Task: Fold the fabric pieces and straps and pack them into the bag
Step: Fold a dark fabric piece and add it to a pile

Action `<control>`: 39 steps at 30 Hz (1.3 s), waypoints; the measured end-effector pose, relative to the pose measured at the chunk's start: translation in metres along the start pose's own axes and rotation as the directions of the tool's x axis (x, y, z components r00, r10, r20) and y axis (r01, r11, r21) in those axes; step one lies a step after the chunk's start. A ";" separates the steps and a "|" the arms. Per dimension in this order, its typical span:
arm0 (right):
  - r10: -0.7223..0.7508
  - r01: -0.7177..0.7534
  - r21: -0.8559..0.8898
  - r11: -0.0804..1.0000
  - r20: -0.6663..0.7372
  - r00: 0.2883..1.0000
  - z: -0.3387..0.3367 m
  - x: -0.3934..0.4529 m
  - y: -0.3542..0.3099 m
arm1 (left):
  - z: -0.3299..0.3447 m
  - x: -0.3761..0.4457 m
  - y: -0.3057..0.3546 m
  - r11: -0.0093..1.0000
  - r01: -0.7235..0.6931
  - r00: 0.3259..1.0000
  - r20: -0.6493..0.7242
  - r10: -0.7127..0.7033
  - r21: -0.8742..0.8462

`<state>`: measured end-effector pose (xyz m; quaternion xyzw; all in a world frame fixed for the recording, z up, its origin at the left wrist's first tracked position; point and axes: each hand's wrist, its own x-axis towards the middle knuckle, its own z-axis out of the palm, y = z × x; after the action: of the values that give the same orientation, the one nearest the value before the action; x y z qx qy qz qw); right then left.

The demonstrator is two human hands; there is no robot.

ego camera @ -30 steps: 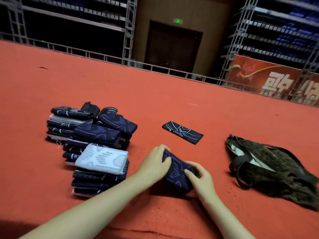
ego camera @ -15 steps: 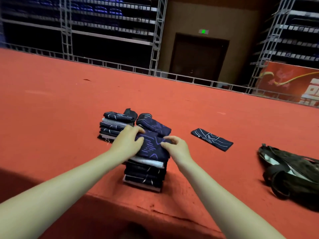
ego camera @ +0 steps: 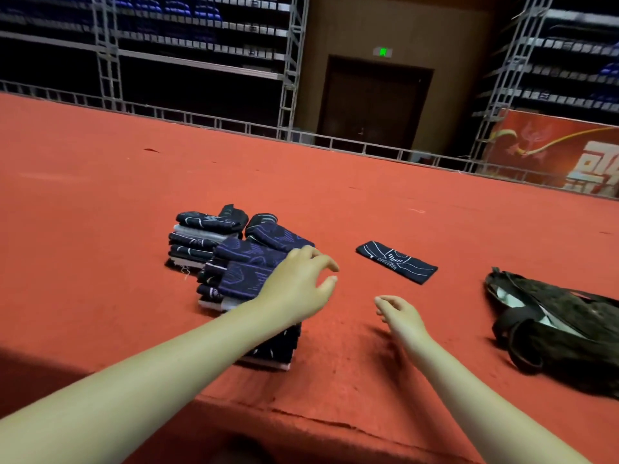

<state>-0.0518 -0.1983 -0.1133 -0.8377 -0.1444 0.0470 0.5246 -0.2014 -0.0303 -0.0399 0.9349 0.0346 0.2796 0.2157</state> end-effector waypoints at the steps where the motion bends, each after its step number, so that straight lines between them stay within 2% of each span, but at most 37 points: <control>1: 0.013 -0.014 -0.007 1.000 -0.033 0.999 -0.009 0.007 0.009 | 0.012 0.004 0.012 0.999 -0.027 1.000 0.008 0.027 -0.023; 3: 0.034 -0.036 -0.012 0.999 -0.103 0.994 -0.026 0.018 0.024 | 0.042 0.013 0.030 0.996 -0.056 0.998 0.039 0.059 -0.066; 5: 0.063 -0.070 -0.033 0.997 -0.169 0.984 -0.042 0.029 0.038 | 0.077 0.026 0.041 0.994 -0.022 0.995 0.099 0.033 -0.104; 9: 0.058 -0.093 -0.139 0.986 -0.242 0.969 -0.063 0.056 0.067 | 0.153 0.048 0.041 0.964 0.195 0.962 0.226 -0.153 -0.179; 11: 0.017 -0.072 -0.227 0.971 -0.234 0.972 -0.069 0.071 0.079 | 0.187 0.058 0.034 0.964 0.249 0.942 0.257 -0.217 -0.096; 14: -0.086 0.010 -0.405 0.914 -0.170 0.982 -0.077 0.103 0.088 | 0.215 0.074 0.026 0.977 0.211 0.954 0.215 -0.207 0.005; 18: -0.216 0.122 -0.530 0.839 -0.118 0.969 -0.077 0.162 0.094 | 0.231 0.090 0.015 0.974 0.208 0.964 0.191 -0.187 -0.094; 21: -0.240 0.116 -0.622 0.774 -0.119 0.963 -0.068 0.204 0.099 | 0.233 0.095 0.007 0.937 0.258 0.964 0.126 -0.234 -0.237; 23: -0.241 0.101 -0.678 0.728 -0.115 0.964 -0.062 0.225 0.098 | 0.234 0.097 0.005 0.924 0.264 0.964 0.103 -0.245 -0.275; 26: -0.321 0.145 -0.743 0.653 -0.098 0.942 -0.056 0.243 0.100 | 0.237 0.098 0.001 0.900 0.282 0.959 0.082 -0.270 -0.332; 29: -0.345 0.116 -0.754 0.646 -0.153 0.926 -0.053 0.247 0.102 | 0.238 0.099 -0.001 0.871 0.301 0.953 0.084 -0.292 -0.389; 33: -0.415 0.142 -0.729 0.669 -0.208 0.886 -0.053 0.232 0.099 | 0.232 0.101 -0.004 0.883 0.280 0.958 0.047 -0.283 -0.378; 36: -0.564 0.308 -0.695 0.650 -0.169 0.809 -0.055 0.201 0.097 | 0.225 0.105 -0.013 0.908 0.281 0.953 -0.025 -0.303 -0.312; 39: -0.649 0.434 -0.673 0.600 -0.092 0.756 -0.064 0.152 0.093 | 0.222 0.107 -0.016 0.937 0.258 0.962 -0.030 -0.273 -0.235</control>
<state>0.1262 -0.2470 -0.1572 -0.8698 -0.3131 -0.3059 0.2276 0.0084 -0.0812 -0.1590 0.8815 0.1347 0.2790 0.3564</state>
